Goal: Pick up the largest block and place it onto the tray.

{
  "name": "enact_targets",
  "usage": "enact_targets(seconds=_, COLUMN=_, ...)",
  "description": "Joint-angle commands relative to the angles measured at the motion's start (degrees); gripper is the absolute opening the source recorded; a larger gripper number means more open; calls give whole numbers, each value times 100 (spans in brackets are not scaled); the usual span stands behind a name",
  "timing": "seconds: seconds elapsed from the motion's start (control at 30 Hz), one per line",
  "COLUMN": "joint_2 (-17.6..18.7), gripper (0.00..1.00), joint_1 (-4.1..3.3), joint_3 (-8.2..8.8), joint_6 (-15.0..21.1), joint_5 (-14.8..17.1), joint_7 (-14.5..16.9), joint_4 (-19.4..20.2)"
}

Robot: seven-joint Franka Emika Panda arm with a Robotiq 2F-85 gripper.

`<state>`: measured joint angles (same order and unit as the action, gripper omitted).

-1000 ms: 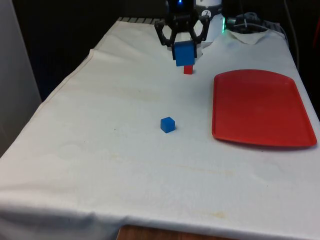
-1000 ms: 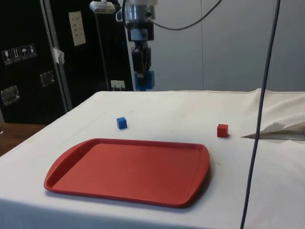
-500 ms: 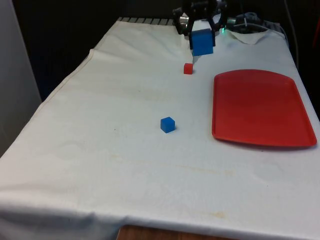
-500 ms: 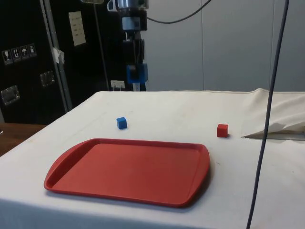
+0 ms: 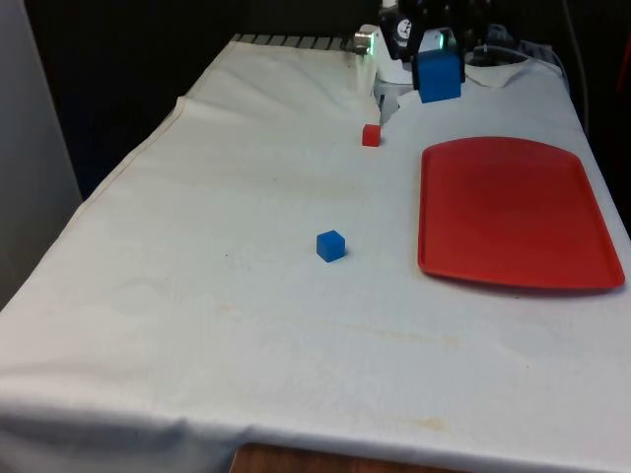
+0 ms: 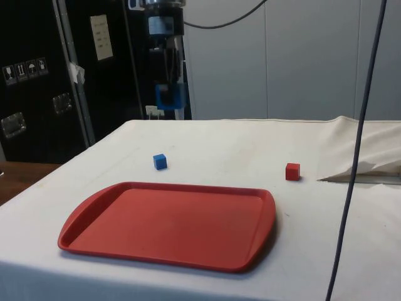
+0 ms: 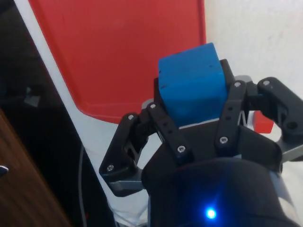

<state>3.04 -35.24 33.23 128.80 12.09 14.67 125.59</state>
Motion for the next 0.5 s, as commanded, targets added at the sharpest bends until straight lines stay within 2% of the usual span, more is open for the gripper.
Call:
enact_targets(seconds=0.0, joint_2=11, gripper=0, joint_1=-29, joint_3=-29, joint_6=-17, joint_5=-126, joint_7=-160, joint_4=-29)
enact_targets(seconds=0.23, joint_2=17, gripper=0, joint_1=-23, joint_3=-258, joint_6=-17, joint_5=-407, joint_7=-510, joint_4=-74)
enact_targets(seconds=0.27, joint_2=0, gripper=0, joint_1=0, joint_3=-269, joint_6=0, joint_5=-315, joint_7=-413, joint_4=-52)
enact_targets(seconds=0.3, joint_2=17, gripper=0, joint_1=-23, joint_3=-286, joint_6=-17, joint_5=-441, joint_7=-550, joint_4=-80)
enact_targets(seconds=0.47, joint_2=23, gripper=0, joint_1=-23, joint_3=-435, joint_6=-29, joint_5=-670, joint_7=-814, joint_4=-120)
